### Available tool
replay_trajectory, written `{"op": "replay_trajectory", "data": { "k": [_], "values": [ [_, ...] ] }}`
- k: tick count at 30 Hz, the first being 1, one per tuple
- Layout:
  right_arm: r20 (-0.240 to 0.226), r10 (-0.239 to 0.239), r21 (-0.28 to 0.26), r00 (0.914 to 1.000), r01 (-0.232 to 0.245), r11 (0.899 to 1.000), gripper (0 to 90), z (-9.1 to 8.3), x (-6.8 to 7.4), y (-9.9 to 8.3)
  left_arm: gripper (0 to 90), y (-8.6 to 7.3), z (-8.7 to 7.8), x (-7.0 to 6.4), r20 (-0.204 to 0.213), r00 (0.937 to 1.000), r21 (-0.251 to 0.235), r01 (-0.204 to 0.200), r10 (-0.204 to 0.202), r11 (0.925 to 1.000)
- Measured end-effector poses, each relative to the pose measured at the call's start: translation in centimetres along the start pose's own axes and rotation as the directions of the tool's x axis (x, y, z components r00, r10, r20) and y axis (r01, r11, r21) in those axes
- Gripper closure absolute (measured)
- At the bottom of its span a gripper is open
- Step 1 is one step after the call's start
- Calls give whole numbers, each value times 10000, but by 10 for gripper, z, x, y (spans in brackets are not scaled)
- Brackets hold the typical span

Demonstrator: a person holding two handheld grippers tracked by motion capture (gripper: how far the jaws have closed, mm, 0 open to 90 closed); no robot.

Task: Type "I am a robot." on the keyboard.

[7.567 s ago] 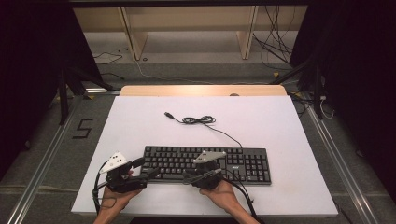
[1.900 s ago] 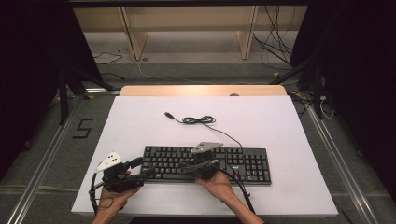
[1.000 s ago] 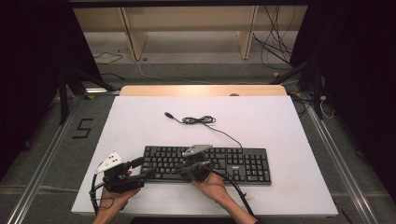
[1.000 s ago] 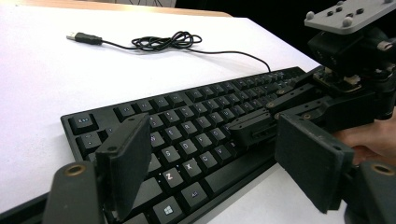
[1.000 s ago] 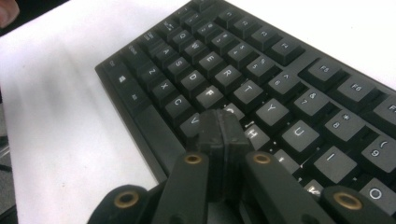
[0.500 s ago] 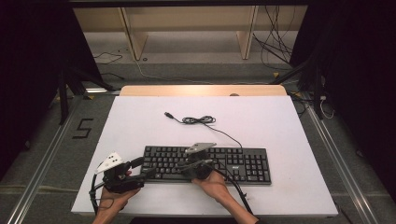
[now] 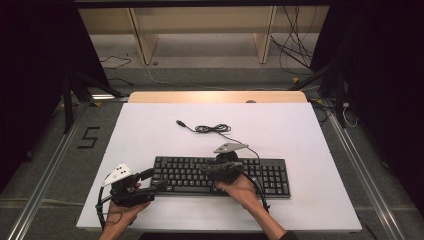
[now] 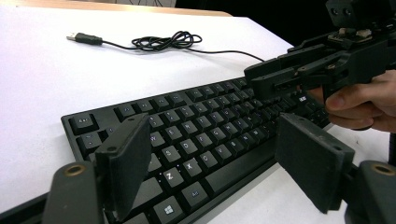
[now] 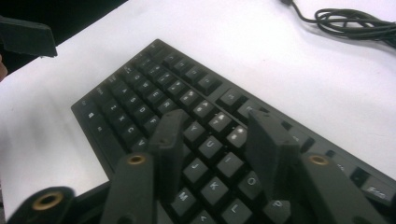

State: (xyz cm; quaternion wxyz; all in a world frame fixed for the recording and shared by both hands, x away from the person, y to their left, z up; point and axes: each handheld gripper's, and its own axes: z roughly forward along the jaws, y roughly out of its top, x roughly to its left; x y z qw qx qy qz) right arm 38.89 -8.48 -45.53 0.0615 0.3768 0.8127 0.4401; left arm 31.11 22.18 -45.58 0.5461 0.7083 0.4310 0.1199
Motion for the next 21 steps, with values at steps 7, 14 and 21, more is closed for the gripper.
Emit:
{"op": "replay_trajectory", "data": {
  "k": [7,14,21],
  "values": [
    [113,83,42,9999,-84,10000,467,-4,-4,0,261,0,0,-1,0,10000,22,-12,12,10000],
    [187,118,62,9998,-119,9999,439,-5,-7,-1,260,0,0,-1,24,10000,-2,-46,46,10000],
    [186,99,34,9998,-100,9999,508,-7,-8,-2,260,0,0,-1,35,10000,2,-59,59,10000]
  ]
}}
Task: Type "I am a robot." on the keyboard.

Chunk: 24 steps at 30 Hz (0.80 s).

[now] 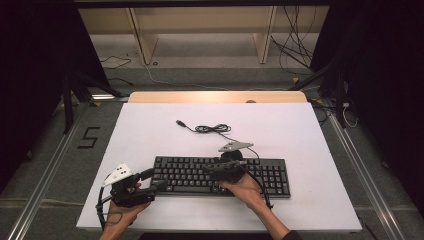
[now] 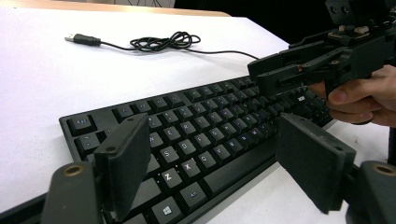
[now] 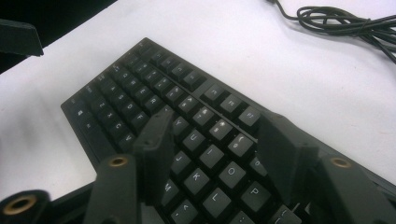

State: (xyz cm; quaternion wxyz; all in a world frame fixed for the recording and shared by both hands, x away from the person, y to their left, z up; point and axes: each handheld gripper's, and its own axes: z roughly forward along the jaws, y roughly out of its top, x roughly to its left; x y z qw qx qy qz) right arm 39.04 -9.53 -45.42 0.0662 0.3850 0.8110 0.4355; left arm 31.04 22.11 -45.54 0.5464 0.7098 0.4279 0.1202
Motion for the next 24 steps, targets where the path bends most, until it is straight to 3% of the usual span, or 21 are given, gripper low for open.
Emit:
{"op": "replay_trajectory", "data": {
  "k": [24],
  "values": [
    [120,-165,330,9998,161,9993,900,3,-1,-5,260,0,0,-1,8,10000,7,-40,40,10000]
  ]
}}
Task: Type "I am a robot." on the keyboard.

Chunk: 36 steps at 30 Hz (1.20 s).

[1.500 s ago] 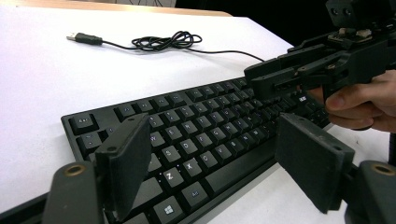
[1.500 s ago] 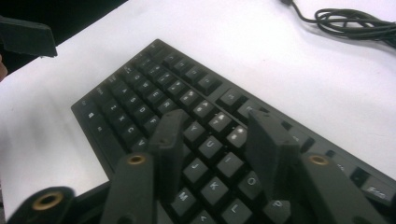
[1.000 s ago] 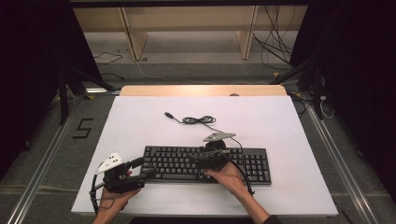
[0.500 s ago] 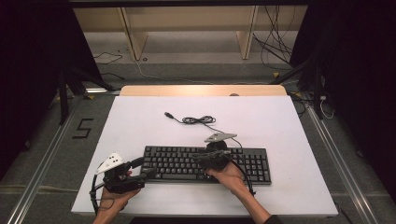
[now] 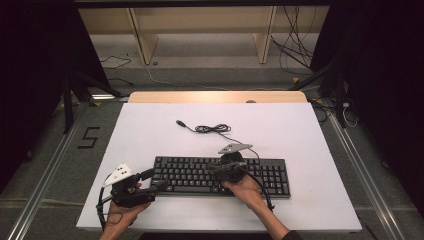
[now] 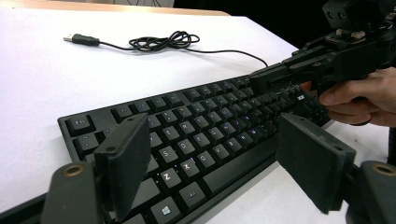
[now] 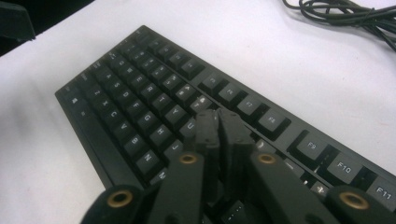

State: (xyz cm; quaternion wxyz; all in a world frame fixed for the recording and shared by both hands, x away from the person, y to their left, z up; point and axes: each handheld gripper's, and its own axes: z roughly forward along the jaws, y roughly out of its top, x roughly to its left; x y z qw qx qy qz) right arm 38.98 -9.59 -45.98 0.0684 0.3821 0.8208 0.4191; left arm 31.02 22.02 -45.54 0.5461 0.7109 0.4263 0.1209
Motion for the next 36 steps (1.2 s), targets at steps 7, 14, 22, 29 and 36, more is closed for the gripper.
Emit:
{"op": "replay_trajectory", "data": {
  "k": [7,14,22,29,36],
  "values": [
    [192,-26,253,9998,21,9997,900,5,-1,-2,260,0,0,0,1,10000,6,-17,17,10000],
    [351,-42,413,9994,27,9991,900,10,-2,-4,260,0,0,0,3,10000,0,-22,22,10000],
    [457,-62,579,9989,36,9983,900,13,-4,-7,259,0,0,0,1,10000,2,-24,24,10000],
    [642,-231,697,9977,186,9974,900,16,-3,-8,260,0,0,0,-30,10000,16,-22,22,10000],
    [601,151,565,9981,-185,9982,900,15,-4,-9,260,0,2,0,-59,10000,69,-37,38,10000]
  ]
}}
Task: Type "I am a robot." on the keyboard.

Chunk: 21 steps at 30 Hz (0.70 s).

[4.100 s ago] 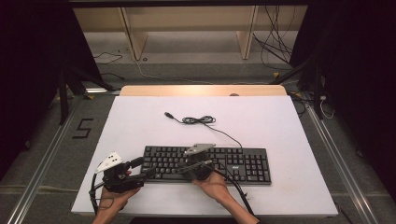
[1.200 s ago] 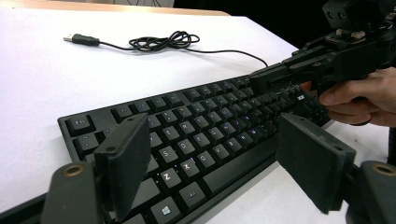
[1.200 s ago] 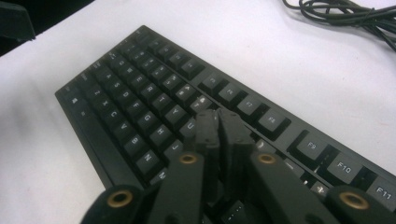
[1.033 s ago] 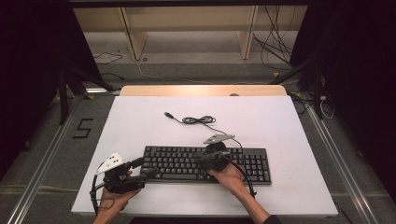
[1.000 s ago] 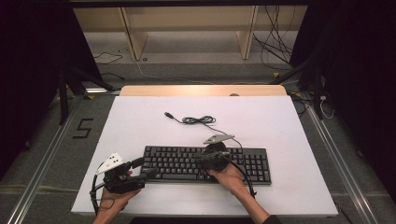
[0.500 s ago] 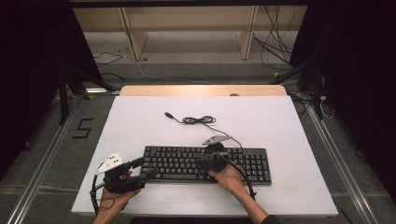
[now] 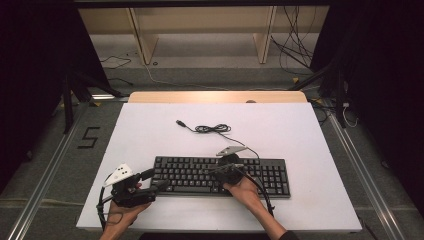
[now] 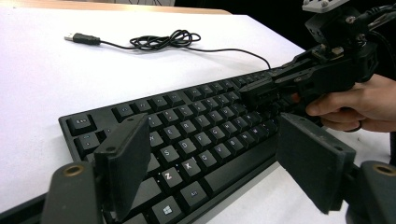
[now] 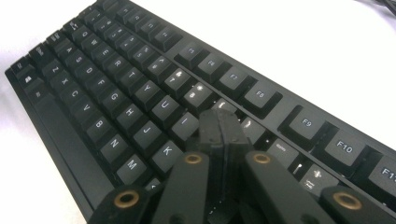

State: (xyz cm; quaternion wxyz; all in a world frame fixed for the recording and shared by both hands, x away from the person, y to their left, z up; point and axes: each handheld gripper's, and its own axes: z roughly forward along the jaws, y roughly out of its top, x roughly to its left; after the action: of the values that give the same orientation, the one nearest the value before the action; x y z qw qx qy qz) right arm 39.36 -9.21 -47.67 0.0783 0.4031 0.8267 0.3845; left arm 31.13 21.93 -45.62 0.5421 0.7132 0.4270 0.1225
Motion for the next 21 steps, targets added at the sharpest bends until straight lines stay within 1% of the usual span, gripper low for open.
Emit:
{"op": "replay_trajectory", "data": {
  "k": [1,3,8,10,12,16,18,21],
  "values": [
    [-122,60,-86,9999,-61,9999,875,-1,-1,0,260,0,0,0,-22,10000,17,-17,17,10000],
    [-261,241,-230,9994,-247,9994,855,-4,-1,0,260,1,1,1,-35,10000,41,31,-30,10000],
    [-346,228,-542,9991,-247,9982,798,-11,1,0,266,2,4,3,-101,9999,155,73,-71,9999],
    [-414,257,-624,9988,-282,9977,764,-14,2,-1,270,3,5,3,-98,9998,191,148,-147,9997],
    [-489,256,-715,9985,-290,9970,738,-18,2,-1,278,4,8,4,-125,9998,277,169,-165,9995],
    [-626,143,-841,9979,-196,9963,650,-23,4,-3,307,8,13,3,-270,9996,471,140,-127,9988],
    [-787,164,-889,9968,-234,9958,602,-26,4,-4,325,9,16,3,-269,9996,557,90,-75,9984],
    [-911,-10,-1037,9958,-85,9946,566,-30,6,-6,356,12,20,2,-297,9996,689,42,-21,9976]
  ]
}}
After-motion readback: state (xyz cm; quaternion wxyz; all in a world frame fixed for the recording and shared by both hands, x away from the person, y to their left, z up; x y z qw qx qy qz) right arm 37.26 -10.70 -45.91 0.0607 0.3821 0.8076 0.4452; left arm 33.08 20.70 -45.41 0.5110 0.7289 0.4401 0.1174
